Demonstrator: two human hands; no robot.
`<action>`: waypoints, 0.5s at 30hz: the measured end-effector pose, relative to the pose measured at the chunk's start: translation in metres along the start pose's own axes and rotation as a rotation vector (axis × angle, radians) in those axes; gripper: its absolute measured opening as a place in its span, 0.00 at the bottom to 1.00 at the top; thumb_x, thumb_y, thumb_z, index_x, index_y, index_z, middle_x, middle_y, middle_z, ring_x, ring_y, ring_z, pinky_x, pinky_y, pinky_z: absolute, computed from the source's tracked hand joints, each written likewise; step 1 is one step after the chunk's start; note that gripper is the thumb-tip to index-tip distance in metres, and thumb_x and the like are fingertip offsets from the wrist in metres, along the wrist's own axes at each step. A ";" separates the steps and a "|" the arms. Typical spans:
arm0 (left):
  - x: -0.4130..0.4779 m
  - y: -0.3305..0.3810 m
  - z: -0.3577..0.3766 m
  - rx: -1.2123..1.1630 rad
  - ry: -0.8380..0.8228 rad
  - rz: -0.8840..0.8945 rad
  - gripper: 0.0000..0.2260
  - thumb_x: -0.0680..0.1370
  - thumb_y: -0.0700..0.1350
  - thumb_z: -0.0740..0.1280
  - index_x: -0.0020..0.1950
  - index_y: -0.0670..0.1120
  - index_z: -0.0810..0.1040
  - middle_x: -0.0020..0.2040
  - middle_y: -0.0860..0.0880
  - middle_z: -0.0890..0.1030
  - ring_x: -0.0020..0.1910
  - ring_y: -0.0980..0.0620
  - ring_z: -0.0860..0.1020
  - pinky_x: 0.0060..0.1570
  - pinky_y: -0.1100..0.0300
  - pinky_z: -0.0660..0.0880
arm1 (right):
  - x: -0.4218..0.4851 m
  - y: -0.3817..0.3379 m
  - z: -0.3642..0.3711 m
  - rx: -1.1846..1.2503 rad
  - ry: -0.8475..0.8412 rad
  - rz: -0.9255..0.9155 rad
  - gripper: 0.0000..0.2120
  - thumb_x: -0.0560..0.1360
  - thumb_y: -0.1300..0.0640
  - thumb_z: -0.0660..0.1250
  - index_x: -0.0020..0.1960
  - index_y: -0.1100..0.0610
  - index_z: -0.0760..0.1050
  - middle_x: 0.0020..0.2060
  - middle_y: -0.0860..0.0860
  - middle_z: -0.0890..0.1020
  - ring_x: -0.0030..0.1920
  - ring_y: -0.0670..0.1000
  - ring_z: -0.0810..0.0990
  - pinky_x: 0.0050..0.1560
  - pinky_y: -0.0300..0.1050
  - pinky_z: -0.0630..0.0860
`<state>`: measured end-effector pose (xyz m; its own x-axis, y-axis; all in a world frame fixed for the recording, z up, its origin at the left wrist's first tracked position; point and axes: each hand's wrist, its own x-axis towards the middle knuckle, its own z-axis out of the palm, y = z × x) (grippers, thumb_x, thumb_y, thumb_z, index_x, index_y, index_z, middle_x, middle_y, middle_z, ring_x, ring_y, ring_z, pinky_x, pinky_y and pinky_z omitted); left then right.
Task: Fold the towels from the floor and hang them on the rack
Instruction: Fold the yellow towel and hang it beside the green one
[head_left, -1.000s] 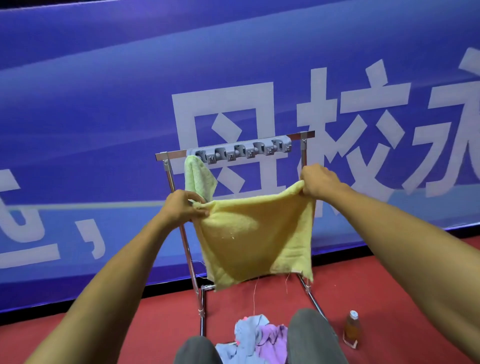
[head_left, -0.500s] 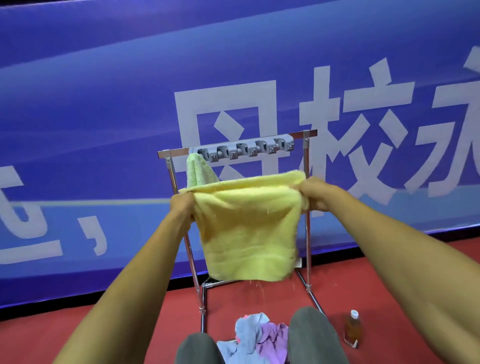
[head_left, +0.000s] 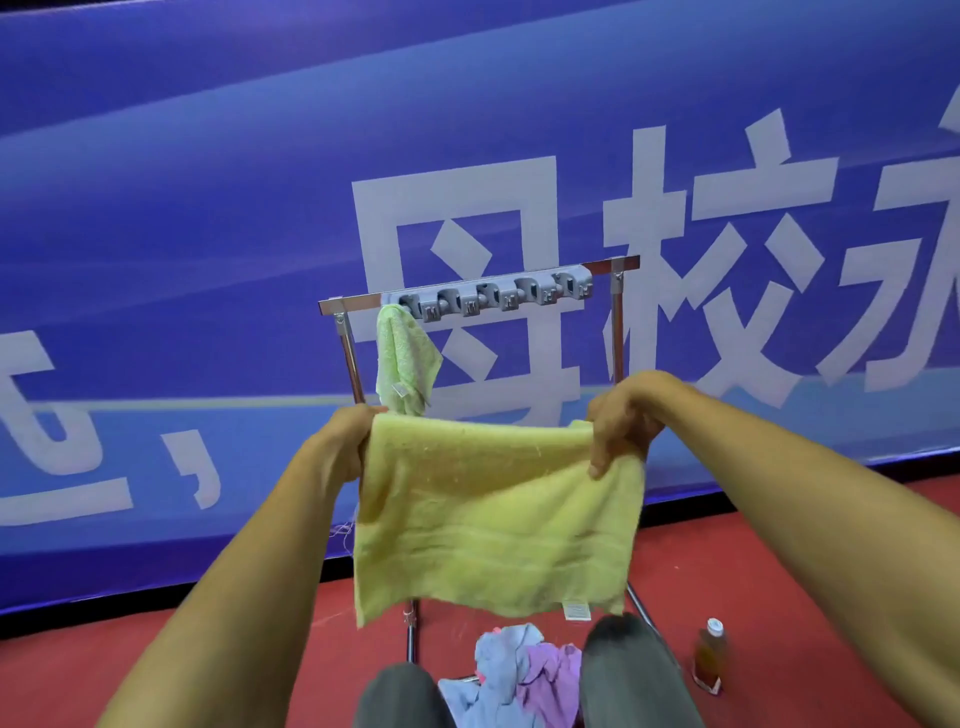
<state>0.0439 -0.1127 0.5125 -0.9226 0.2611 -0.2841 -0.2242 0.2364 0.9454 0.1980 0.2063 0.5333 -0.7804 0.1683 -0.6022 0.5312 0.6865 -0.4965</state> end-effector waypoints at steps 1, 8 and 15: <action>0.000 -0.007 0.002 0.007 -0.023 -0.036 0.11 0.80 0.43 0.65 0.57 0.38 0.81 0.40 0.41 0.80 0.35 0.44 0.80 0.40 0.49 0.80 | 0.001 -0.004 0.001 0.029 0.092 -0.047 0.21 0.70 0.65 0.77 0.60 0.70 0.76 0.54 0.63 0.83 0.56 0.64 0.84 0.50 0.57 0.83; -0.014 0.035 0.015 -0.419 -0.059 0.356 0.18 0.81 0.59 0.63 0.69 0.54 0.76 0.61 0.40 0.82 0.53 0.43 0.84 0.43 0.47 0.82 | 0.020 -0.010 0.004 0.429 0.621 -0.366 0.14 0.67 0.58 0.76 0.50 0.64 0.81 0.44 0.58 0.83 0.44 0.55 0.82 0.43 0.54 0.83; -0.030 -0.011 0.050 0.059 -0.398 0.139 0.41 0.77 0.42 0.74 0.81 0.60 0.53 0.73 0.47 0.71 0.55 0.44 0.83 0.50 0.47 0.83 | 0.016 -0.019 0.000 0.794 0.506 -0.464 0.20 0.69 0.64 0.71 0.60 0.63 0.76 0.50 0.61 0.82 0.47 0.58 0.83 0.45 0.54 0.83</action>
<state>0.0902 -0.0765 0.5023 -0.7468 0.6328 -0.2046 -0.0766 0.2237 0.9716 0.1757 0.1962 0.5336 -0.9123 0.4094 -0.0075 0.0658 0.1286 -0.9895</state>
